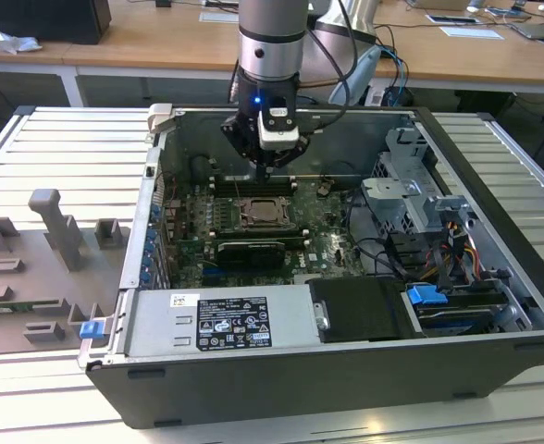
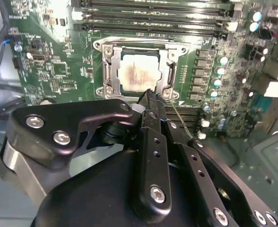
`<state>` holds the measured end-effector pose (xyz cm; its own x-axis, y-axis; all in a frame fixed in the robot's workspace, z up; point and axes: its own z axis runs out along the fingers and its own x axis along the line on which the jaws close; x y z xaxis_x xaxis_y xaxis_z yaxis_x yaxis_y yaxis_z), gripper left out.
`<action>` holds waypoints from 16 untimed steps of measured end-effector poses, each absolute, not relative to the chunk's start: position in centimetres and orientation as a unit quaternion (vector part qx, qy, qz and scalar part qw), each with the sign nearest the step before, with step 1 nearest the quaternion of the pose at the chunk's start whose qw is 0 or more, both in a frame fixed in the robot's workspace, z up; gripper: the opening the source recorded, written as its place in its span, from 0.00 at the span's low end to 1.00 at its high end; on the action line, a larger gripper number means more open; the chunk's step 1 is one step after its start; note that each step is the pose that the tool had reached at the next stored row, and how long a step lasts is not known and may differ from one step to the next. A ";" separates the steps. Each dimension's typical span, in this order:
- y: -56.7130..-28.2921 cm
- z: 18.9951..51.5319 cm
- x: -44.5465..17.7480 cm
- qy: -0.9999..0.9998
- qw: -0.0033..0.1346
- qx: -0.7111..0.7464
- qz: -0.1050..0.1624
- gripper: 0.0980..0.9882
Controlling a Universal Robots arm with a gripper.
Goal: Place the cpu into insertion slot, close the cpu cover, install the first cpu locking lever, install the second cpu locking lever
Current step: 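Install the first cpu locking lever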
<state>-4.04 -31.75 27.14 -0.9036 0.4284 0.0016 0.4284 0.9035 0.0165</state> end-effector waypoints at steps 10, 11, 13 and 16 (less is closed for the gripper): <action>-31.8 27.1 -4.0 0.987 0.001 0.159 0.008 0.01; -31.8 27.1 -4.0 0.988 0.001 0.153 0.008 0.01; -31.8 27.1 -4.0 0.991 0.000 0.137 0.009 0.01; -31.8 27.1 -4.0 0.993 0.000 0.115 0.009 0.01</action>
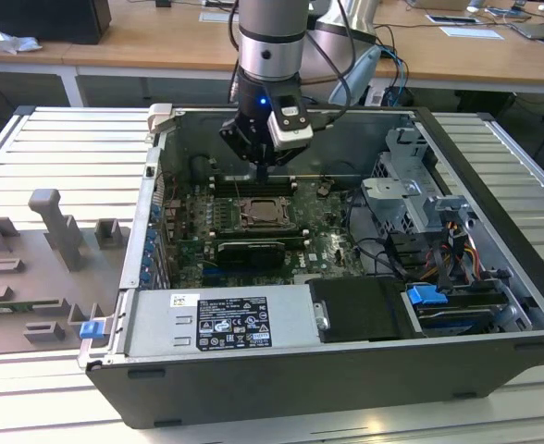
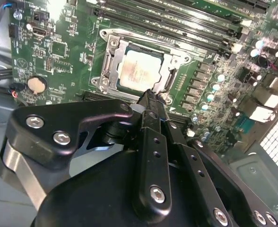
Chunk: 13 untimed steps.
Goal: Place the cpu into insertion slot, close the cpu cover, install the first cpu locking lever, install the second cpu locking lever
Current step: 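Install the first cpu locking lever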
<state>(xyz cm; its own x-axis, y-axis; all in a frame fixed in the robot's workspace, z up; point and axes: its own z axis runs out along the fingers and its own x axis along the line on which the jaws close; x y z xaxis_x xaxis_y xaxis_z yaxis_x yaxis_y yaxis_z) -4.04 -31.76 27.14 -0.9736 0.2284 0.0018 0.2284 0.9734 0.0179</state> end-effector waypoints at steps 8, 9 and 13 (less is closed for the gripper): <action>-31.8 27.1 -4.1 0.995 0.000 0.097 0.010 0.01; -31.8 27.1 -4.1 0.995 0.000 0.097 0.011 0.01; -31.8 27.1 -4.1 0.995 0.000 0.097 0.012 0.01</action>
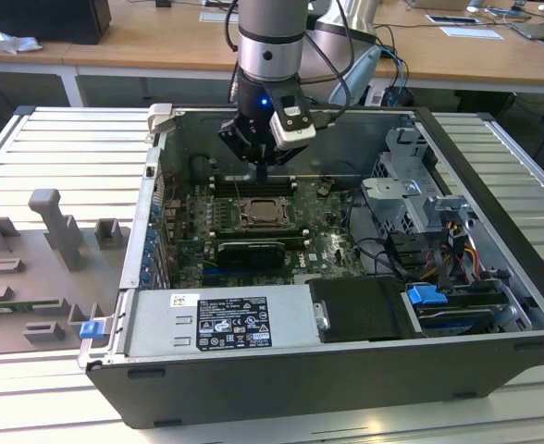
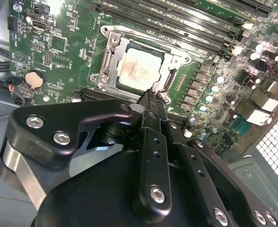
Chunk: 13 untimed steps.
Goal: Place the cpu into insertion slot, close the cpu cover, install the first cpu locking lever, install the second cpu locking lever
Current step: 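Install the first cpu locking lever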
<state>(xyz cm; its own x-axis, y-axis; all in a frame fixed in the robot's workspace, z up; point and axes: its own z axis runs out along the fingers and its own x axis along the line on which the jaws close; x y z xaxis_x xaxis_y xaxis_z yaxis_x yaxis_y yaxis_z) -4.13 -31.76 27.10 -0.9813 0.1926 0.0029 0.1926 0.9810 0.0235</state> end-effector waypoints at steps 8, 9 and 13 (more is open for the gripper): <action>-31.8 27.1 -4.2 -0.995 0.000 -0.097 -0.013 0.01; -31.8 27.1 -4.3 -0.995 0.000 -0.097 -0.013 0.01; -31.8 27.1 -4.3 -0.995 0.000 -0.097 -0.013 0.01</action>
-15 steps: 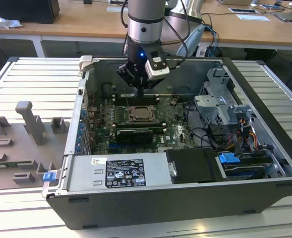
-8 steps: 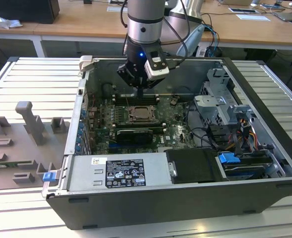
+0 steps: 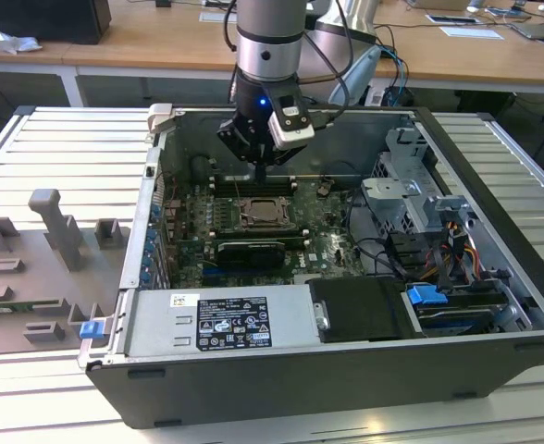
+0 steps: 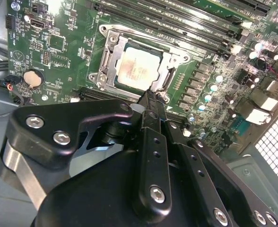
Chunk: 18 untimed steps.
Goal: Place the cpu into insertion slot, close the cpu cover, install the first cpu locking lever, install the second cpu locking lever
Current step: 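Install the first cpu locking lever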
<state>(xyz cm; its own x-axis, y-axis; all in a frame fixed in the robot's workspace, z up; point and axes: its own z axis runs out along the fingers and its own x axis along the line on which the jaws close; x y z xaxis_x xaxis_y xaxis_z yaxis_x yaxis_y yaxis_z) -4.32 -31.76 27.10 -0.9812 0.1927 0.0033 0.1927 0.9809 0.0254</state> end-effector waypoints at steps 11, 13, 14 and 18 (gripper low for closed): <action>-31.8 27.1 -4.6 -0.995 0.000 -0.097 -0.013 0.01; -31.8 27.1 -4.6 -0.995 0.000 -0.096 -0.013 0.01; -31.8 27.1 -4.8 -0.995 0.000 -0.095 -0.013 0.01; -31.8 27.0 -5.7 -0.995 0.000 -0.094 -0.014 0.01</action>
